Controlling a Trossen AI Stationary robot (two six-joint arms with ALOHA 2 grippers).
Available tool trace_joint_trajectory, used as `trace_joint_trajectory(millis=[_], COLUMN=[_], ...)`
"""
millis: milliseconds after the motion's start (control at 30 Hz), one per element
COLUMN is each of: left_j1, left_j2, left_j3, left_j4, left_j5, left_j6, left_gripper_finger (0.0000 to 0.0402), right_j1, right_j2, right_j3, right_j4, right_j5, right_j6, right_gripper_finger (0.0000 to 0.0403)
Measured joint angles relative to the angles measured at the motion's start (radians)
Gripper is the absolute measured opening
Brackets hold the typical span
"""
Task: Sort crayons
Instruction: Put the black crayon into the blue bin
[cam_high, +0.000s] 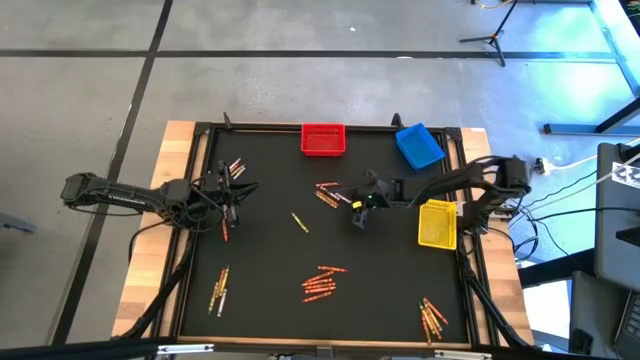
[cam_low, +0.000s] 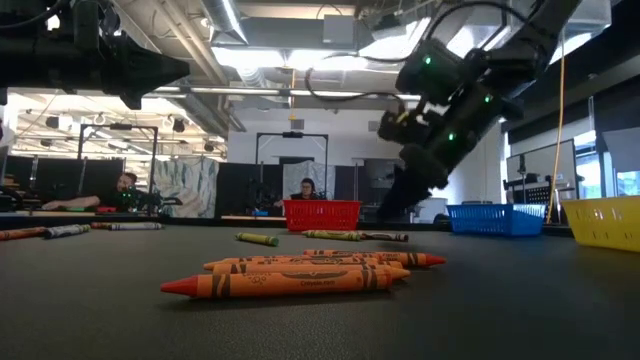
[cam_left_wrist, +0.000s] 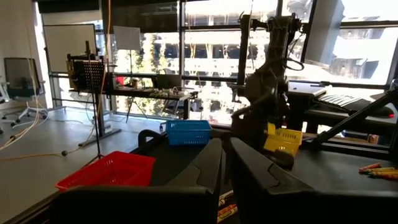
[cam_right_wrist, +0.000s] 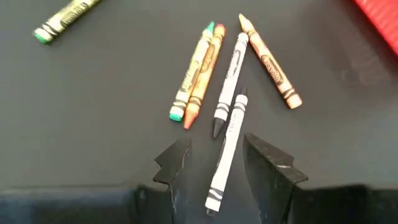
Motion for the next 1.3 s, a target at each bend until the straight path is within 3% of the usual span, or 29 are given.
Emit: trace_joint_trajectory(millis=[367, 733, 967, 1100, 1300], left_j1=[0.000, 0.000, 0.000, 0.000, 0.000], left_j2=[0.000, 0.000, 0.000, 0.000, 0.000], left_j3=[0.000, 0.000, 0.000, 0.000, 0.000], left_j4=[0.000, 0.000, 0.000, 0.000, -0.001], left_j5=[0.000, 0.001, 0.000, 0.000, 0.001], left_j6=[-0.001, -0.001, -0.001, -0.001, -0.001], left_gripper_finger=[0.0025, 0.0025, 0.0025, 0.0025, 0.0025], right_j1=[-0.001, 0.001, 0.000, 0.000, -0.006], right_j2=[0.089, 0.088, 0.088, 0.074, -0.049], right_j3=[0.000, 0.005, 0.003, 0.001, -0.003], right_j4=[0.053, -0.001, -0.011, -0.011, -0.113], right_j5=[0.034, 0.068, 0.105, 0.120, 0.155], right_j6=[0.026, -0.058, -0.064, -0.064, -0.066], right_gripper_finger=[0.0127, 0.0011, 0.0027, 0.0016, 0.0007])
